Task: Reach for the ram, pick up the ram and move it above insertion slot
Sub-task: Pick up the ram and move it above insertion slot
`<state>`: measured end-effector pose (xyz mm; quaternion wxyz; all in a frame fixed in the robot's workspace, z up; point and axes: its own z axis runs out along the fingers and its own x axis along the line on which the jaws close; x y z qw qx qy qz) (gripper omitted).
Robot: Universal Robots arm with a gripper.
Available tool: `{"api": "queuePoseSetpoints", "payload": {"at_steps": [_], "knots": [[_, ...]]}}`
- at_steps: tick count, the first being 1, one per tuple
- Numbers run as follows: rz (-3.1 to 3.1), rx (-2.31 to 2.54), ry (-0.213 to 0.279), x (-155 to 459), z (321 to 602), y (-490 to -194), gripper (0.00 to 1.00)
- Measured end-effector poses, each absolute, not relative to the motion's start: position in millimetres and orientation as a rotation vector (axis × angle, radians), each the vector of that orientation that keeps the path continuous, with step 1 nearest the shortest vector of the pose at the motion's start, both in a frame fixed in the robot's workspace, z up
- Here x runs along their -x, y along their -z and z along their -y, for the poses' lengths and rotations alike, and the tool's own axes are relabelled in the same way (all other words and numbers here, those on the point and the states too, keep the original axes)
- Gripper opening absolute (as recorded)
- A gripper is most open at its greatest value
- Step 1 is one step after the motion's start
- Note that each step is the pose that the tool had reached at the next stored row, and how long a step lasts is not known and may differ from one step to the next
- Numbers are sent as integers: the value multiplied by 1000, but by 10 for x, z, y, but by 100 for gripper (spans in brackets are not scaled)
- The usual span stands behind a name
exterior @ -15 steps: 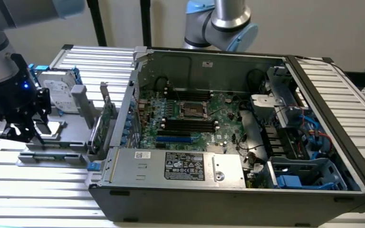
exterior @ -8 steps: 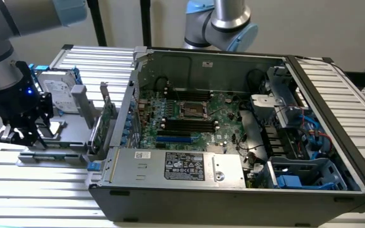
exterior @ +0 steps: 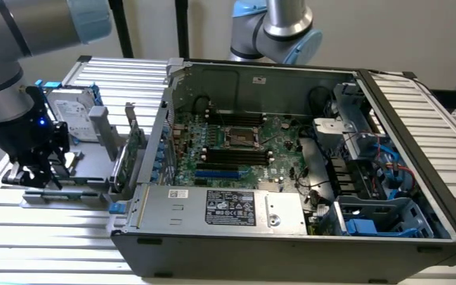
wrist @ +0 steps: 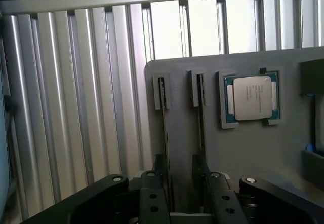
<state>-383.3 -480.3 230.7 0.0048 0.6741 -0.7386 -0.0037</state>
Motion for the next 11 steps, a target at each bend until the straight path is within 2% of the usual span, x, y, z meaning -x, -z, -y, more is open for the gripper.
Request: {"api": "queuePoseSetpoints", "payload": {"at_steps": [11], "knots": [[2293, -2132, 13, 3833, 4812, -2151, 36]]}}
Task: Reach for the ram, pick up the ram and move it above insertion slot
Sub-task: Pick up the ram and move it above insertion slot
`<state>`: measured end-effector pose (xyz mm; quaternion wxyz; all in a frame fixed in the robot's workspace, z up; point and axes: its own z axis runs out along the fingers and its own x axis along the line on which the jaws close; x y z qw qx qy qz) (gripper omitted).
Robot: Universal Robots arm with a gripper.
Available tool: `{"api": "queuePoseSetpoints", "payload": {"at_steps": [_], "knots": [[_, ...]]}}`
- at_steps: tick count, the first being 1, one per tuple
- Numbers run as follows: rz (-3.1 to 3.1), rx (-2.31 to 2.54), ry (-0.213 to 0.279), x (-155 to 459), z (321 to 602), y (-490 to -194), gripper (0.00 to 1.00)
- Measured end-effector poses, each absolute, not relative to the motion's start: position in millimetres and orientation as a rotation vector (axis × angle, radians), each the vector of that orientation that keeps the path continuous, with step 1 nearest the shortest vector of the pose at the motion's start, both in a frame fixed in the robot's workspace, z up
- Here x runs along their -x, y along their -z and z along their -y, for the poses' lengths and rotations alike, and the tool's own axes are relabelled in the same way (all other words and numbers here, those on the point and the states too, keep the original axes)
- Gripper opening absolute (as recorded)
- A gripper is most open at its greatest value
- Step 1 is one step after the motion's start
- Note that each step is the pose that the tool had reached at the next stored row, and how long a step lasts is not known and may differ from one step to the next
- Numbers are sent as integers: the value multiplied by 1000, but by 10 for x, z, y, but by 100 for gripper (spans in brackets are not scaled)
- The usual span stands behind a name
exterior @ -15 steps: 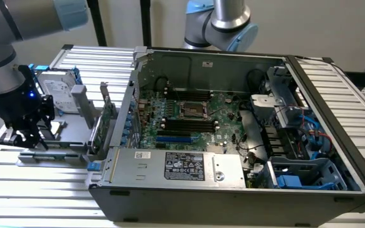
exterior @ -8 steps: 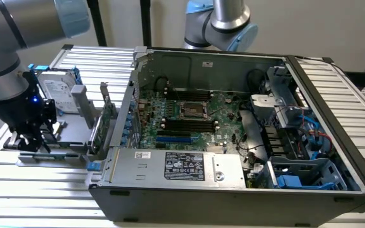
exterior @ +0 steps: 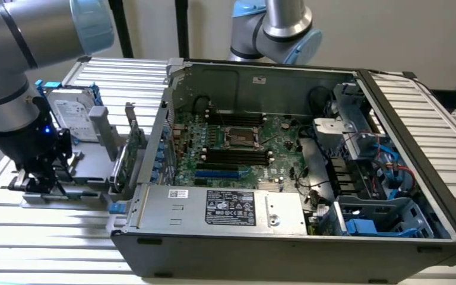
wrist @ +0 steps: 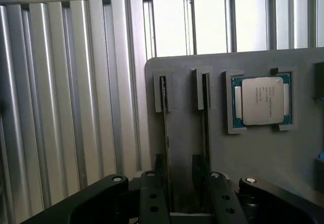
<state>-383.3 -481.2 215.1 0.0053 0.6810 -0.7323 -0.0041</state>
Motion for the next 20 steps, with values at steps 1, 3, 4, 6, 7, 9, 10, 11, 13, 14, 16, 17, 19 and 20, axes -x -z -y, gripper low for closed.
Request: {"api": "queuePoseSetpoints", "payload": {"at_steps": [1, 3, 4, 6, 7, 9, 10, 11, 13, 14, 16, 17, 19, 20], "knots": [[2292, -2133, 13, 3832, 4819, -2149, 36], [2291, -2135, 13, 3833, 4835, -2148, 36], [2290, -2135, 13, 3833, 4843, -2147, 36], [2288, -2138, 13, 3833, 4852, -2139, 36], [2286, -2140, 13, 3833, 4855, -2127, 36], [2281, -2145, 13, 3833, 4857, -2093, 36], [2279, -2147, 13, 3833, 4859, -2075, 36], [2276, -2150, 13, 3833, 4859, -2061, 36], [2270, -2156, 13, 3833, 4860, -2034, 36], [2267, -2160, 13, 3833, 4860, -2022, 36], [2259, -2168, 13, 3833, 4860, -2007, 36], [2254, -2173, 13, 3834, 4860, -2004, 36], [2246, -2181, 13, 3833, 4860, -1997, 36], [2242, -2185, 13, 3833, 4860, -1994, 36]]}}
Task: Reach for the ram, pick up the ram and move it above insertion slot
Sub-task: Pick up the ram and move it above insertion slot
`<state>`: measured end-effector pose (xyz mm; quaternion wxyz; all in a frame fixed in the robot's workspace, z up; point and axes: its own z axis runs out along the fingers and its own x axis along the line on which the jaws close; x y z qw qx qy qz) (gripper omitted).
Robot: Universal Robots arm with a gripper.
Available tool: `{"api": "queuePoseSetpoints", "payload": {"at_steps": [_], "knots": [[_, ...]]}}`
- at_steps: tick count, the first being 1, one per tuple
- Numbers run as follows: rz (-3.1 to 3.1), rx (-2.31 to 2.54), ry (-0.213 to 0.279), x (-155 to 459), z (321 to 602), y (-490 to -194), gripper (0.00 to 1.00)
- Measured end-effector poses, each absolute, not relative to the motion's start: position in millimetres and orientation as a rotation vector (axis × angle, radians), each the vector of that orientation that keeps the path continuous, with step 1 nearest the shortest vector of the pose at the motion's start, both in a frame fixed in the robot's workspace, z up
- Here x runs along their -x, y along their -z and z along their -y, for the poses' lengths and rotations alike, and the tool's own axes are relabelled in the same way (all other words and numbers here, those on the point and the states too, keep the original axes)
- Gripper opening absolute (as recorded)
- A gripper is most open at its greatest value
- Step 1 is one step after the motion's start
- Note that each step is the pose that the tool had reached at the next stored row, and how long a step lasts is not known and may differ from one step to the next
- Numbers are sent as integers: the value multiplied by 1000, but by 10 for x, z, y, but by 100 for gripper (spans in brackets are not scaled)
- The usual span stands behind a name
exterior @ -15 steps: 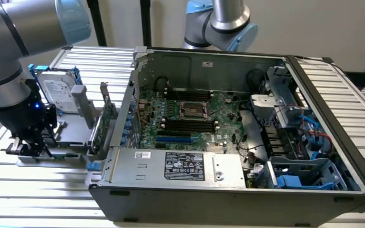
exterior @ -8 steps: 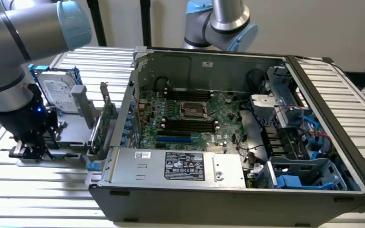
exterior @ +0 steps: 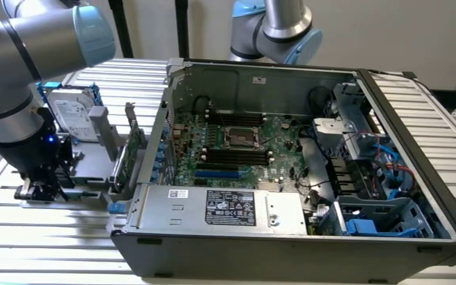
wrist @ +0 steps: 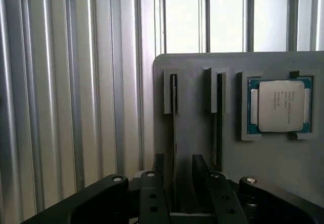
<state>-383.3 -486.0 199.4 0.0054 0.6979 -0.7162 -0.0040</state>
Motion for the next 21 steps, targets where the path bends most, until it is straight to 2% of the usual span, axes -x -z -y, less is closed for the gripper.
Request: {"api": "queuePoseSetpoints", "payload": {"at_steps": [11, 12, 13, 14, 16, 21], "knots": [[2221, -2211, 18, 3823, 4860, -1970, 36], [2220, -2213, 18, 3822, 4860, -1969, 34], [2219, -2214, 18, 3822, 4860, -1967, 28], [2218, -2215, 19, 3822, 4860, -1966, 28], [2217, -2216, 19, 3821, 4860, -1965, 15], [2218, -2217, 21, 3821, 4864, -1964, 15]]}}
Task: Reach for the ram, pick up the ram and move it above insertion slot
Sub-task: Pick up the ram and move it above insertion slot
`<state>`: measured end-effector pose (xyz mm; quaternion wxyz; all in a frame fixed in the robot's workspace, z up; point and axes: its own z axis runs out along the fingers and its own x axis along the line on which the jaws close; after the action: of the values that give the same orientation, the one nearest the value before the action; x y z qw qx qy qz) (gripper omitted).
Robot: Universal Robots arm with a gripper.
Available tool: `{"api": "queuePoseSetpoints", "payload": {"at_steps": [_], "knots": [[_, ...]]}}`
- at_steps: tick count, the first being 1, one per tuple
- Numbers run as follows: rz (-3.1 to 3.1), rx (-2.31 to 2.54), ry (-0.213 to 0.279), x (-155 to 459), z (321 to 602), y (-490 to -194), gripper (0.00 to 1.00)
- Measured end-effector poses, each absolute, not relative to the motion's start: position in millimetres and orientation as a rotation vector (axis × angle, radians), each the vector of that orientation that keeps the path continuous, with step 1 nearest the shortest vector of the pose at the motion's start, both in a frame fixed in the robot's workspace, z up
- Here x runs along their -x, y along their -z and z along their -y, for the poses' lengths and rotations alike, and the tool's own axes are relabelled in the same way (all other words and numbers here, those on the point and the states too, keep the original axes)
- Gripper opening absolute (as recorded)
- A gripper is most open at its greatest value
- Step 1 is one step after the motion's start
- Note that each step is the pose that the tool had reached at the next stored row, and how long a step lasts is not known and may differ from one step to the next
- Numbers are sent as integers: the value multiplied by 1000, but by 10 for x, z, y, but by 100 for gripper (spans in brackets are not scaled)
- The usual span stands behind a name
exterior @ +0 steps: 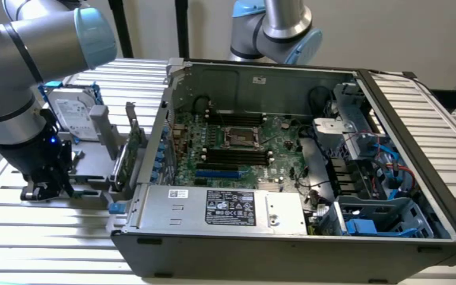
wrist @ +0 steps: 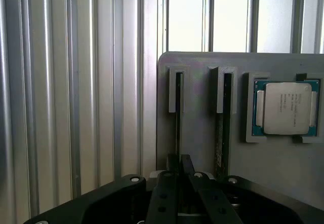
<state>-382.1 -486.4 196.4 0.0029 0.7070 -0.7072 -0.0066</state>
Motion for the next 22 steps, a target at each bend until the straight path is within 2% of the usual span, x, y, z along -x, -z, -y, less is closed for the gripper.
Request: {"api": "queuePoseSetpoints", "payload": {"at_steps": [22], "knots": [[2243, -2201, 47, 3813, 4889, -1967, 13]]}}
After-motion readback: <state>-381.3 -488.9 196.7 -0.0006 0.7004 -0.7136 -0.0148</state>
